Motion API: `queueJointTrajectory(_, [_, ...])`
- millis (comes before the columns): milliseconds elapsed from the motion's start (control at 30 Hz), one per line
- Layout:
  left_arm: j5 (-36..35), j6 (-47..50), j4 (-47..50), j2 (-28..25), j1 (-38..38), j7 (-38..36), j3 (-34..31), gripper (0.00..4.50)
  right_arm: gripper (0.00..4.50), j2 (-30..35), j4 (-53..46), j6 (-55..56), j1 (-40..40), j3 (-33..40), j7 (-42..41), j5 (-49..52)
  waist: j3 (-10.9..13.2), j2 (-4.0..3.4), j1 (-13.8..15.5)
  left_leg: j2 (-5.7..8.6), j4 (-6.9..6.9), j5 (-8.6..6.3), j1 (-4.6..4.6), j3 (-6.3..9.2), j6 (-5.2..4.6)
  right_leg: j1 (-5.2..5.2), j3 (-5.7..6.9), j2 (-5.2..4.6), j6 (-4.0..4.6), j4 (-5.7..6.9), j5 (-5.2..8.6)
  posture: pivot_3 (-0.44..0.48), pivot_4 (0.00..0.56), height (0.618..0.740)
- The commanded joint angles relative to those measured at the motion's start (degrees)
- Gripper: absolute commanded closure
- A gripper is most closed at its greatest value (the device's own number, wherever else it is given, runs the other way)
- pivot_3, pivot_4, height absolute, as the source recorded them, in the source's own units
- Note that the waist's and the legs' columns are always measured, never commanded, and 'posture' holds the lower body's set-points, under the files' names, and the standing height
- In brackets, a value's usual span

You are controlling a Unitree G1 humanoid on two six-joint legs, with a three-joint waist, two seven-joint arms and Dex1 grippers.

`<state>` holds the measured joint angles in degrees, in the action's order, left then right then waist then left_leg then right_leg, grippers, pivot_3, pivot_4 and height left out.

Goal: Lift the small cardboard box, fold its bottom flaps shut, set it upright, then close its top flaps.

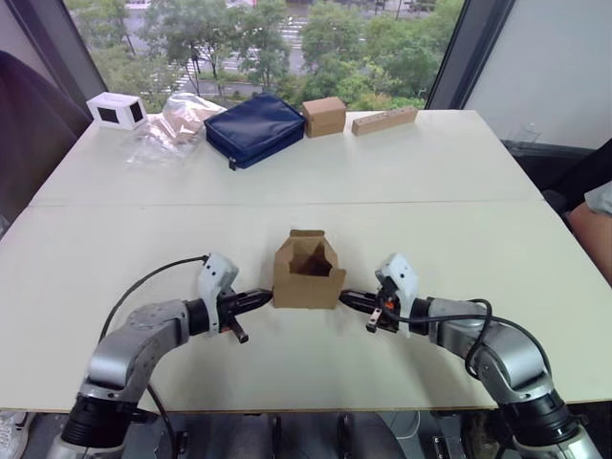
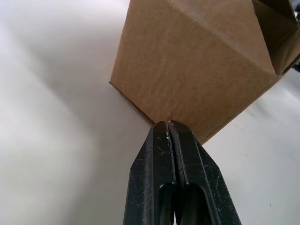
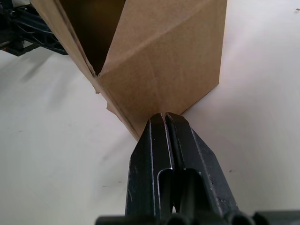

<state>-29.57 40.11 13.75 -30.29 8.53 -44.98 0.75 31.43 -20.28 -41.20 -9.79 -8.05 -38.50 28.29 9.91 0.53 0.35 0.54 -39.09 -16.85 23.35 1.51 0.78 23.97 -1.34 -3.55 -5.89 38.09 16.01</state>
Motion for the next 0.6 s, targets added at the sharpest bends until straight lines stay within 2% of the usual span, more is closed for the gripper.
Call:
queueJointTrajectory(33, [-2.5, 0.9, 3.4, 0.4, -0.7, -0.8, 0.0, 4.47, 4.5, -0.9, -4.1, -0.7, 0.9, -0.7, -0.1, 1.1, 0.0, 0.0, 0.0, 0.0, 0.0, 0.0, 0.0, 0.0, 0.0, 0.0, 0.0, 0.0, 0.0, 0.0, 0.0, 0.0, 0.15, 0.74])
queueJointTrajectory(167, [-3.0, 2.0, 4.7, -0.5, -1.7, -1.4, 0.1, 4.47, 4.5, -0.7, -5.8, -1.7, 1.9, 0.5, 0.2, 1.6, 0.0, 0.0, -0.1, -0.01, 0.0, 0.0, 0.0, 0.0, 0.0, 0.0, 0.0, 0.0, 0.0, 0.0, 0.0, 0.0, 0.15, 0.74])
queueJointTrajectory(333, [-4.0, 3.0, 4.0, -3.1, -0.9, -2.3, -2.9, 4.47, 4.5, 2.2, -7.2, -1.4, 2.8, 4.0, -1.0, 1.5, 0.0, 0.0, -0.1, -0.01, 0.0, 0.0, 0.0, 0.0, 0.0, 0.0, 0.0, 0.0, 0.0, -0.01, 0.0, 0.0, 0.15, 0.74])
queueJointTrajectory(467, [-3.9, 3.0, 3.2, -8.2, 2.0, -5.7, -3.6, 4.47, 4.5, 5.8, -9.6, -1.4, 1.7, 10.5, -3.9, 5.2, 0.0, 0.0, 0.1, 0.0, 0.0, 0.0, 0.0, 0.0, 0.0, -0.03, 0.01, 0.0, 0.0, -0.03, 0.0, 0.0, 0.15, 0.74])
queueJointTrajectory(600, [-9.4, 6.2, 1.5, -11.8, 8.9, -10.5, -6.1, 4.47, 4.5, 10.0, -10.6, -2.7, -3.2, 14.9, -6.7, 8.9, 0.0, 0.0, 0.1, 0.0, 0.0, -0.01, -0.06, -0.01, -0.01, -0.11, 0.03, 0.02, 0.0, -0.04, 0.0, 0.0, 0.15, 0.74])
